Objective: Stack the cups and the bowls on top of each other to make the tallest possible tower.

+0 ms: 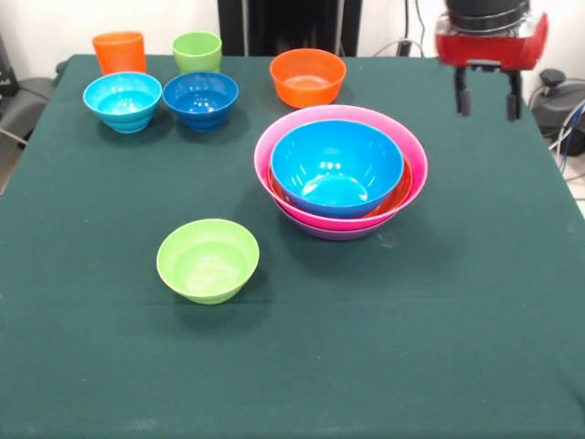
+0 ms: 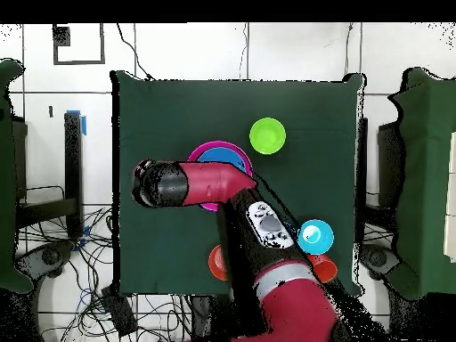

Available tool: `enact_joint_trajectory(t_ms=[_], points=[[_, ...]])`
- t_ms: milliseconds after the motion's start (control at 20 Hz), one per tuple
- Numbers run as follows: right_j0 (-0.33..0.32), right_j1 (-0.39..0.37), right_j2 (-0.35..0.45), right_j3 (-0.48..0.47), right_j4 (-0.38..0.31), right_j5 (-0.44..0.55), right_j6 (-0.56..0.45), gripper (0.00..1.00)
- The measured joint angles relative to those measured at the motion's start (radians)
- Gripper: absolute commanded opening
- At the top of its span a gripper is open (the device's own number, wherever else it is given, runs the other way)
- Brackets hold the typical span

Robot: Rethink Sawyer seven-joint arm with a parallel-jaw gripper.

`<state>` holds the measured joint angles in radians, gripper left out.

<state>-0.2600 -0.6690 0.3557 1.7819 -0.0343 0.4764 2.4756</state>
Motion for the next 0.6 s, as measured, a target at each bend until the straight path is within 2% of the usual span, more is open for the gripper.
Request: enact_joint_trajectory(t_ms=[150,250,350,600], points=[[0.171,-0.004,-0.151,0.033,0.153,0.0,0.268,1.0],[0.258,-0.004,-0.221,0.056,0.23,0.001,0.429,1.0],[0.324,-0.004,-0.273,0.078,0.286,0.0,0.572,1.0],[0.395,-0.003,-0.348,0.11,0.35,0.005,0.778,1.0]])
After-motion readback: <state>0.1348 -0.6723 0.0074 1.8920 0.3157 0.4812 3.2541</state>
